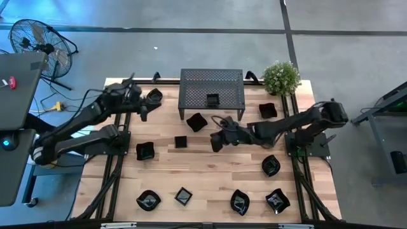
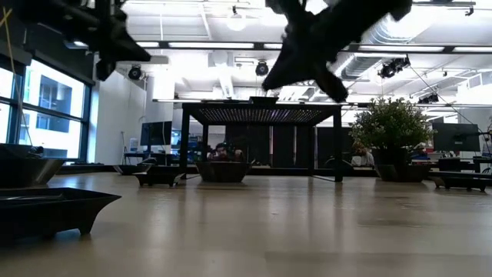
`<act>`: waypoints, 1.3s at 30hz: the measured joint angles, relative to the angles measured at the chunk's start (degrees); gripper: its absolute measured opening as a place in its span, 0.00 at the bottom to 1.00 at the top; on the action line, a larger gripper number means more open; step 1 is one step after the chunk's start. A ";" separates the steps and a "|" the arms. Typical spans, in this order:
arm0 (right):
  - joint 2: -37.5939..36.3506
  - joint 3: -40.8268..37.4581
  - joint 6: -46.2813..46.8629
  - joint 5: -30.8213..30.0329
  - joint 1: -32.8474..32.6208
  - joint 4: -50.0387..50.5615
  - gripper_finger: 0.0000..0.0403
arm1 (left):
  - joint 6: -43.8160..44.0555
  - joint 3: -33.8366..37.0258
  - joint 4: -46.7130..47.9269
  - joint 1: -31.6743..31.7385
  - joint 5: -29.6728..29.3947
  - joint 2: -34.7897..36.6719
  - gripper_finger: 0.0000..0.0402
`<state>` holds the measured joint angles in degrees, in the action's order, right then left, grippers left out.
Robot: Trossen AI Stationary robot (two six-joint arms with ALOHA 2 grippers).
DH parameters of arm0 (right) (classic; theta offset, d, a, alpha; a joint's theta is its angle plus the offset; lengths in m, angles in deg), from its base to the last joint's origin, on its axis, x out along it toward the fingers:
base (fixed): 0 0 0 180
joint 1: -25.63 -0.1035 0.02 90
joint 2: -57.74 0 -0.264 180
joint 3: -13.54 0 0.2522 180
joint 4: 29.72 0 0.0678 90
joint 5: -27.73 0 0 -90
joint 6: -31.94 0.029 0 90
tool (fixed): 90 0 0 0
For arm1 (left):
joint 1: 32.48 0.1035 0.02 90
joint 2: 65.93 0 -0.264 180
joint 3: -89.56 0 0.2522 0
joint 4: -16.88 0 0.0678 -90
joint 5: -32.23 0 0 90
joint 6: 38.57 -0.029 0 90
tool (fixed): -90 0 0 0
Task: Pick & Place Mini shaped plates
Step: Put the black distorted square plate on the shelf
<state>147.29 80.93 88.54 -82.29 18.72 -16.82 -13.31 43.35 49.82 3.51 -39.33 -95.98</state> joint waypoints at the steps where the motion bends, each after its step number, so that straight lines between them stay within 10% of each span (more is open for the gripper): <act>1: 1.15 -1.09 0.44 -0.48 0.52 -2.64 0.03 | 0.52 0.84 -0.10 0.00 -0.36 1.62 0.00; 17: 17.54 -0.71 -5.14 -1.94 11.26 -14.42 0.42 | 0.54 2.08 2.01 0.00 0.12 7.01 0.00; 33: 20.70 -0.83 -5.52 2.80 12.70 -19.62 0.02 | 0.50 2.08 1.99 0.00 0.27 6.91 0.00; 39: 18.88 -0.77 -4.62 3.81 10.71 -19.15 0.03 | 0.53 2.08 1.97 0.00 1.50 6.70 0.00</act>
<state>166.17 80.16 83.92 -78.48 29.43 -35.96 -12.78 45.43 51.79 3.51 -37.83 -89.27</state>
